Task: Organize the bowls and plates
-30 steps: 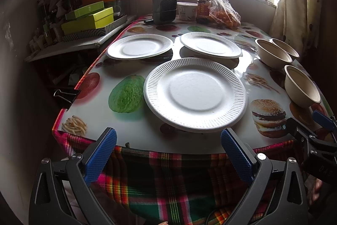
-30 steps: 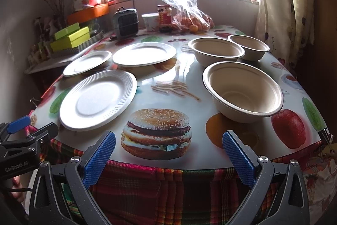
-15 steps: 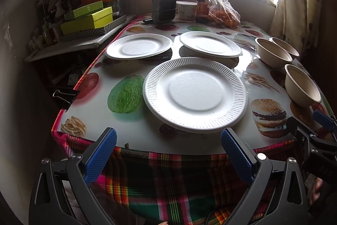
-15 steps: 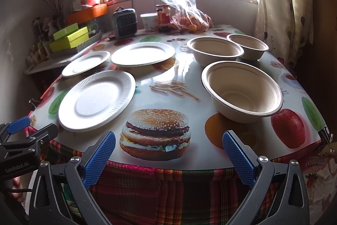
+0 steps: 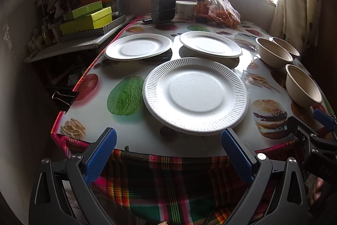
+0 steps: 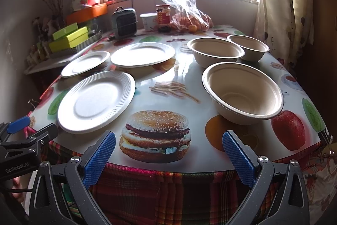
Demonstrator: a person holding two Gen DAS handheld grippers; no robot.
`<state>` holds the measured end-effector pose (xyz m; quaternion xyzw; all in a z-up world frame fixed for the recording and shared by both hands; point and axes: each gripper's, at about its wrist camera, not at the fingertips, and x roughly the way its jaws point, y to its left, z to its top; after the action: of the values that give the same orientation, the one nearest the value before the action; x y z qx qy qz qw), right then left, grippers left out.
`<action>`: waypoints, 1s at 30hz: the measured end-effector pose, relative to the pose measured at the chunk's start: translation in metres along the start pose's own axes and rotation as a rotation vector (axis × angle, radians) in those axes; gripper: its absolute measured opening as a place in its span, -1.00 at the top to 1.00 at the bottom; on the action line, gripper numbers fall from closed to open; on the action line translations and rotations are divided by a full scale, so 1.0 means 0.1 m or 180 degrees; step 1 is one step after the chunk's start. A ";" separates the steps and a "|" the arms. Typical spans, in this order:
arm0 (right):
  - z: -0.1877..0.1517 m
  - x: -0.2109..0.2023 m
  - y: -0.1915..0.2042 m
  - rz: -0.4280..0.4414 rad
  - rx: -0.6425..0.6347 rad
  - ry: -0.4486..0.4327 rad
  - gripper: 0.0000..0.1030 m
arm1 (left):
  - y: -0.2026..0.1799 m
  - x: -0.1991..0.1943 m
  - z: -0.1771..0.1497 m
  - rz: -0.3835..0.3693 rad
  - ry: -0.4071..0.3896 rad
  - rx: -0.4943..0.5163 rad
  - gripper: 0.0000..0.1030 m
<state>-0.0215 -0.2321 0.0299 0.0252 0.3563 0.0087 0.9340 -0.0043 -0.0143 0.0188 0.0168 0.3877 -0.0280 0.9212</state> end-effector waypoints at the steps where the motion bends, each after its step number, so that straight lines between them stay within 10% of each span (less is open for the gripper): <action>1: 0.00 0.00 0.00 0.0002 0.0001 0.0000 -0.99 | 0.00 0.00 0.00 0.0007 -0.0007 0.0009 -0.94; 30: 1.31 0.39 0.51 0.0544 -0.0424 -0.0114 -0.99 | 0.91 0.17 0.88 -0.0042 -0.0117 -0.0425 -0.94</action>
<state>0.0950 -0.1850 0.1041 -0.0065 0.3347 0.1115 0.9357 0.0765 0.0712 0.0686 -0.0477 0.3718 -0.0085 0.9270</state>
